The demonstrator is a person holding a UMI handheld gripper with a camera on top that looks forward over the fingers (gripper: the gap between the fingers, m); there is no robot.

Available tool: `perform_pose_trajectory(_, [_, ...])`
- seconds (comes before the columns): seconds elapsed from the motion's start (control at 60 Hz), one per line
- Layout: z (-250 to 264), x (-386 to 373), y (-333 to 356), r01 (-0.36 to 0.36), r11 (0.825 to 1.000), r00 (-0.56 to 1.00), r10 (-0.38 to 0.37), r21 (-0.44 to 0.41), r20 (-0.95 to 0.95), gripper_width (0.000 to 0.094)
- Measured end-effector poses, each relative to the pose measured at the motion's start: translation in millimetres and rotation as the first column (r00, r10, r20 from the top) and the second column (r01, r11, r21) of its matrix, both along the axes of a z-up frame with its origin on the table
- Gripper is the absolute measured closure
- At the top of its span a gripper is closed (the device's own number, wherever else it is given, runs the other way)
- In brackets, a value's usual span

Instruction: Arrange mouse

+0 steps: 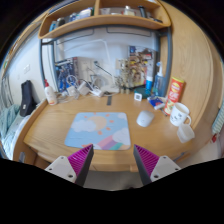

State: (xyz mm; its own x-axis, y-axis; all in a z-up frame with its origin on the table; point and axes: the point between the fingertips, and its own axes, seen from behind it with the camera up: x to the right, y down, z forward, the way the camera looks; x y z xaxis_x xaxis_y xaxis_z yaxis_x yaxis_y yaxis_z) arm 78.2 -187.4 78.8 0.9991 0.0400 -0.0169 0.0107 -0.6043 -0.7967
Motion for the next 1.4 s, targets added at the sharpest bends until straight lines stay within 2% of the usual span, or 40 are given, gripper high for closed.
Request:
perform_pose_trajectory(0.167, [-39, 85, 20, 0.111, 0.992, 0.994, -0.111, -0.055, 0.002, 0.015])
perform_pose_trajectory(0.283, [-54, 120, 48, 0.14, 0.987, 0.99, -0.14, -0.078, 0.003, 0.0153])
perform_pose_trajectory(0.75, [-84, 132, 190, 0.056, 0.984, 0.995, -0.068, -0.171, -0.068, 0.0152])
perform_pose_trajectory(0.867, [-85, 129, 215, 0.016, 0.982, 0.997, -0.029, -0.19, -0.065, 0.0167])
perform_pose_trajectory(1.1, [-94, 125, 244, -0.05, 0.974, 0.998, 0.056, -0.219, 0.021, 0.0252])
perform_pose_trajectory(1.183, [-94, 120, 249, -0.078, 0.973, 0.996, 0.084, -0.218, 0.02, 0.0343])
perform_pose_trajectory(1.233, [-94, 117, 251, -0.083, 0.972, 0.996, 0.089, -0.219, 0.018, 0.0417])
perform_pose_trajectory(1.3, [-94, 117, 251, -0.073, 0.973, 0.997, 0.079, -0.219, 0.016, 0.0435])
perform_pose_trajectory(1.4, [-94, 119, 251, -0.057, 0.976, 0.998, 0.062, -0.212, 0.016, 0.0512])
